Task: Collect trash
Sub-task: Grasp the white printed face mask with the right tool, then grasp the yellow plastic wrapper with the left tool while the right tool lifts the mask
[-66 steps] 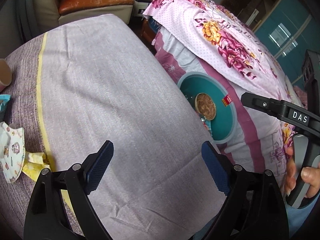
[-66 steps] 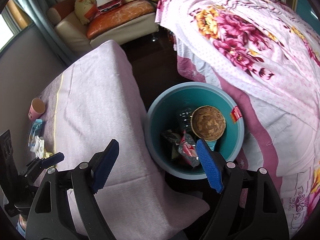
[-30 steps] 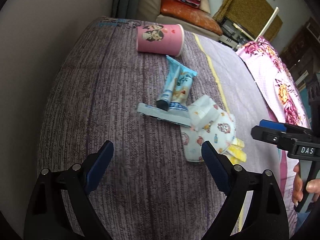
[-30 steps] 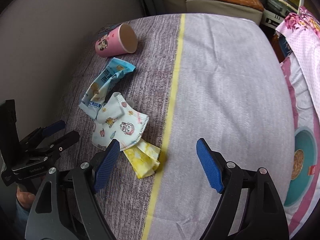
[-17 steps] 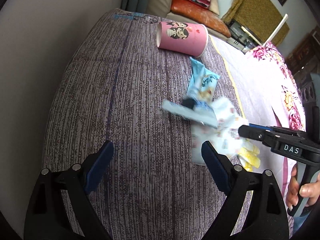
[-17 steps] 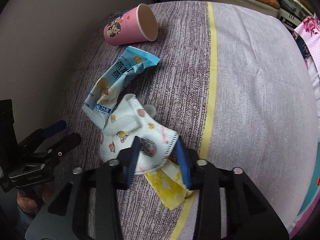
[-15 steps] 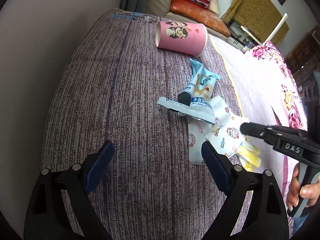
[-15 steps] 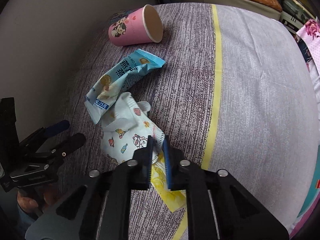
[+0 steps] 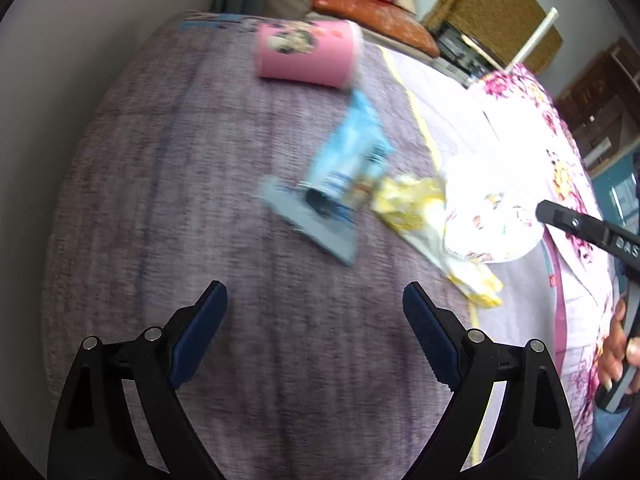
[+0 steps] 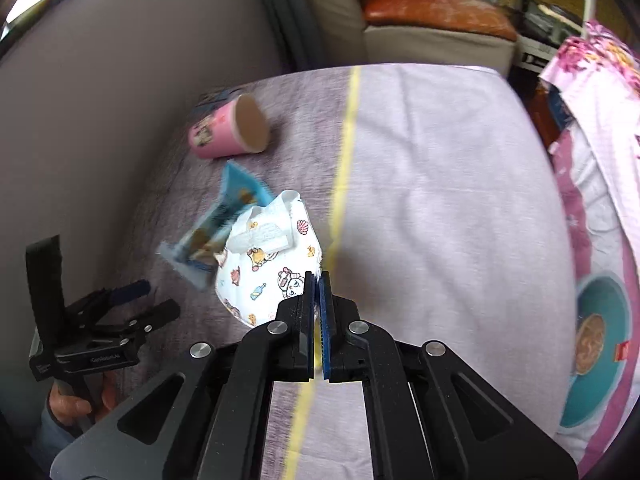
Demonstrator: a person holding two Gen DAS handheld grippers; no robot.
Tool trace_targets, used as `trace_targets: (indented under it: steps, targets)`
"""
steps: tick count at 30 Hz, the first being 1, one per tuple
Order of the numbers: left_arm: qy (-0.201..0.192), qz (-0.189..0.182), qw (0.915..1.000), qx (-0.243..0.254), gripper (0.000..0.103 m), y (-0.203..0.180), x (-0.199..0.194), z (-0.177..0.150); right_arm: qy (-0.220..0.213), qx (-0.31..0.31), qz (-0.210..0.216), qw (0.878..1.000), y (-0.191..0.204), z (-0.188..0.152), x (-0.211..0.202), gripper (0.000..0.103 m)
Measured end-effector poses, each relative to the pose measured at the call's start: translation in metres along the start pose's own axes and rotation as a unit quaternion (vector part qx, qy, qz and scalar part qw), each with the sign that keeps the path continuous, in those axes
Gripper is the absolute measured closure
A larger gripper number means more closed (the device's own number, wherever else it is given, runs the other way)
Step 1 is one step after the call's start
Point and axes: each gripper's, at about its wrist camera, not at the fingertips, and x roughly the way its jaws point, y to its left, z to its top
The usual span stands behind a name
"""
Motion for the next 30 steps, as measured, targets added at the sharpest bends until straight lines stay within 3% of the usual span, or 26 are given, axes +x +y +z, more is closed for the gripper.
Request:
trace_targets:
  steps: [5,10,14,17,18,20,21,22,25,27,30]
  targets:
    - [0.009,-0.022,0.9995,0.018,0.013,-0.042,0.014,0.004,-0.002,0.042,-0.023,0.999,-0.045,-0.008,-0.007,0.101]
    - [0.018,-0.036,0.9992,-0.006,0.013,-0.074,0.036,0.017,-0.017,0.066,-0.035,0.997,-0.08,-0.018,-0.023,0.101]
    - [0.013,-0.025,0.9992,-0.027,0.013,-0.095,0.048,0.029,-0.031,0.072,-0.037,0.996,-0.106,-0.025,-0.033,0.101]
    - [0.005,0.01,0.9997,-0.023,0.015,-0.111,0.056,0.036,-0.035,0.075,-0.04,0.996,-0.117,-0.028,-0.037,0.101]
    - [0.004,0.016,0.9997,-0.019,0.02,-0.115,0.059,0.037,-0.036,0.077,-0.038,0.996,-0.12,-0.029,-0.037,0.101]
    - [0.007,0.035,0.9993,-0.003,0.049,-0.126,0.066,0.037,-0.038,0.085,-0.034,0.995,-0.129,-0.031,-0.043,0.101]
    - [0.005,0.05,0.9987,0.004,0.053,-0.129,0.067,0.035,-0.039,0.087,-0.033,0.995,-0.132,-0.032,-0.045,0.101]
    - [-0.003,0.067,0.9977,0.012,0.064,-0.132,0.067,0.033,-0.042,0.089,-0.031,0.995,-0.135,-0.033,-0.047,0.101]
    - [-0.006,0.071,0.9973,0.013,0.083,-0.13,0.064,0.03,-0.05,0.094,-0.025,0.994,-0.141,-0.034,-0.052,0.101]
    - [-0.007,0.057,0.9983,0.014,0.089,-0.128,0.057,0.028,-0.056,0.097,-0.02,0.994,-0.144,-0.035,-0.055,0.101]
    - [-0.018,0.042,0.9984,0.035,0.091,-0.135,0.04,0.021,-0.065,0.101,-0.014,0.993,-0.148,-0.037,-0.06,0.101]
